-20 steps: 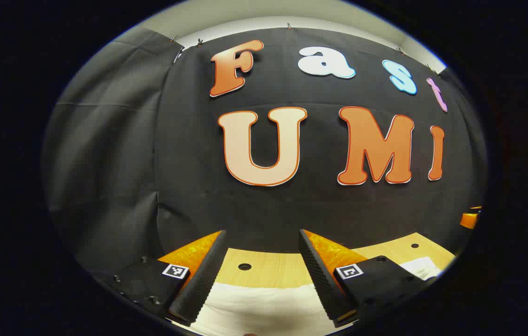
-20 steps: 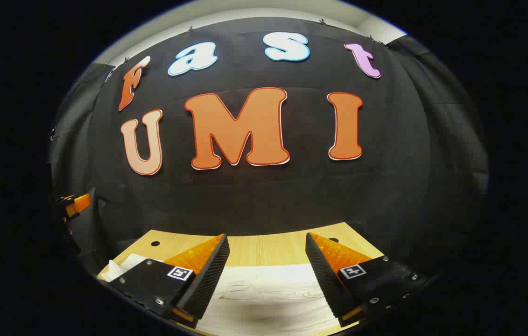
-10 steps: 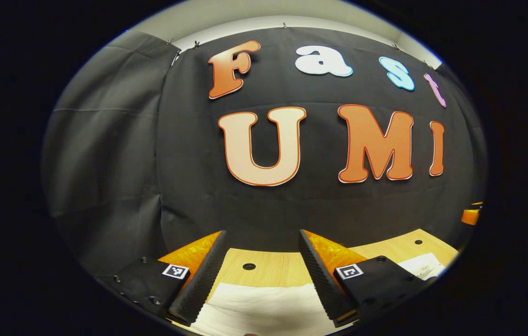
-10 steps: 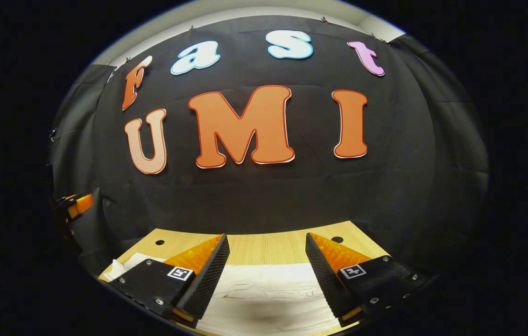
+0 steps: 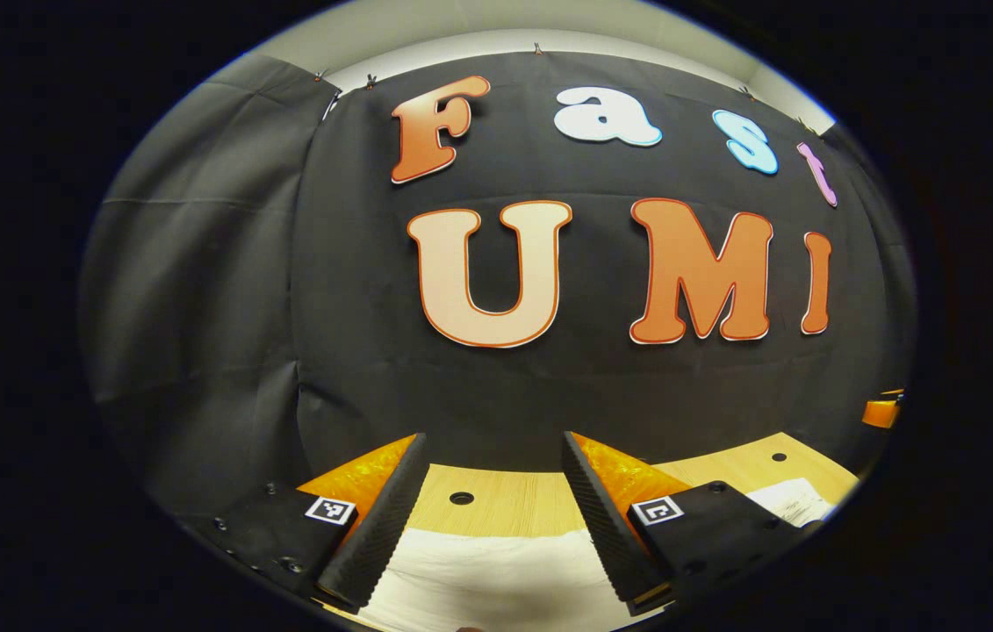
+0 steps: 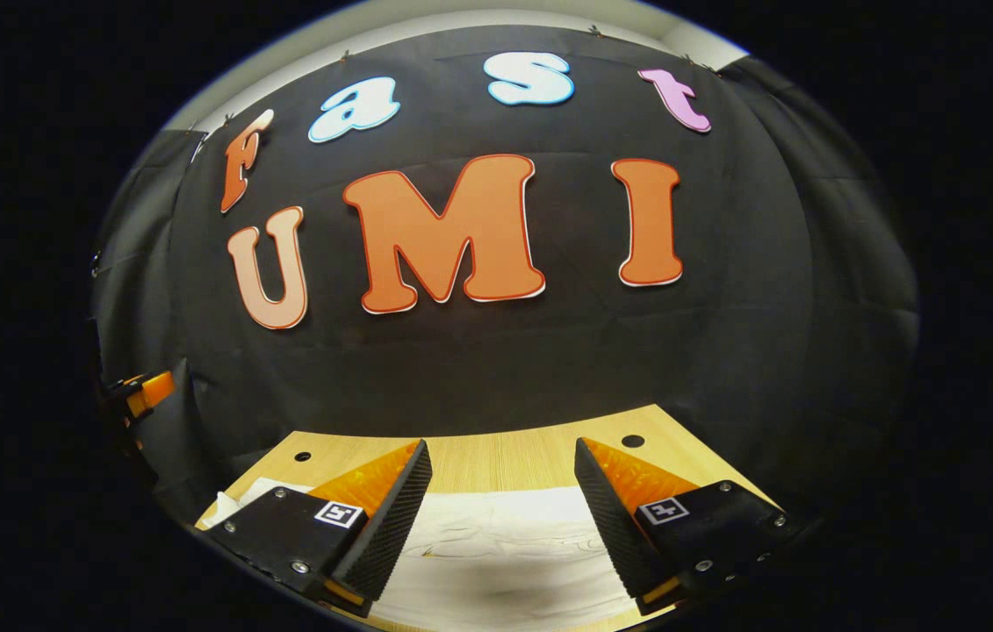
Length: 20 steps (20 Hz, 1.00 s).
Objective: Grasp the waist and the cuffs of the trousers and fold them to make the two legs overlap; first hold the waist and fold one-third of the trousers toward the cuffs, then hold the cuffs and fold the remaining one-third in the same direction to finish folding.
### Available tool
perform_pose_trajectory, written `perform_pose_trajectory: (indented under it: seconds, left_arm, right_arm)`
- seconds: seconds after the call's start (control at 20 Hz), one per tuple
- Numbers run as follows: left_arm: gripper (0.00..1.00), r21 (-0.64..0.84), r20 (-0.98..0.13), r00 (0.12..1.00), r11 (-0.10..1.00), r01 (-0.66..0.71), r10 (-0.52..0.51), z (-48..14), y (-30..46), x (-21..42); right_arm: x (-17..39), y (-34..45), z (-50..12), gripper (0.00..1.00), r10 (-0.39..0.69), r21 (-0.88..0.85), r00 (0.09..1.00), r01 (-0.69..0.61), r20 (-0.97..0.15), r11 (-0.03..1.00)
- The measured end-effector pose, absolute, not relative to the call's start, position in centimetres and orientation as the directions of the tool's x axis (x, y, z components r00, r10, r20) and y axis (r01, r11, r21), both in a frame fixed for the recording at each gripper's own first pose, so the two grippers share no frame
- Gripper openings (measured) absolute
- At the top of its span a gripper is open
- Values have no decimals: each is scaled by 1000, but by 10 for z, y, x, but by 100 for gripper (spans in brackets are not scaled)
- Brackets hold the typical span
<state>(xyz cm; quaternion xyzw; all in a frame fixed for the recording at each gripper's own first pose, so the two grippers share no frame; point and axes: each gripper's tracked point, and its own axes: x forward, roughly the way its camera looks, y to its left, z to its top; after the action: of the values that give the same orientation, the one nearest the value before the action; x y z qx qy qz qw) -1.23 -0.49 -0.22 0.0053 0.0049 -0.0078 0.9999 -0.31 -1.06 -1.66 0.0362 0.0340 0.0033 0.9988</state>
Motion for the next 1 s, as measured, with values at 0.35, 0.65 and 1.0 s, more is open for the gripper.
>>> perform_pose_trajectory:
  seconds: [0.35,0.65,1.0]
  left_arm:
    - [96,13,-21,1000,1000,18,-18,-7,-4,-14]
    - [96,8,-42,999,1000,14,-14,-17,2,-15]
    - [99,8,-76,997,1000,-1,2,-31,12,-18]
  right_arm:
    - [-2,-37,-69,98,-5,253,976,62,-219,965]
    - [-8,-77,-142,98,-8,515,918,230,-396,825]
    - [-49,-126,-234,98,-35,593,798,476,-602,650]
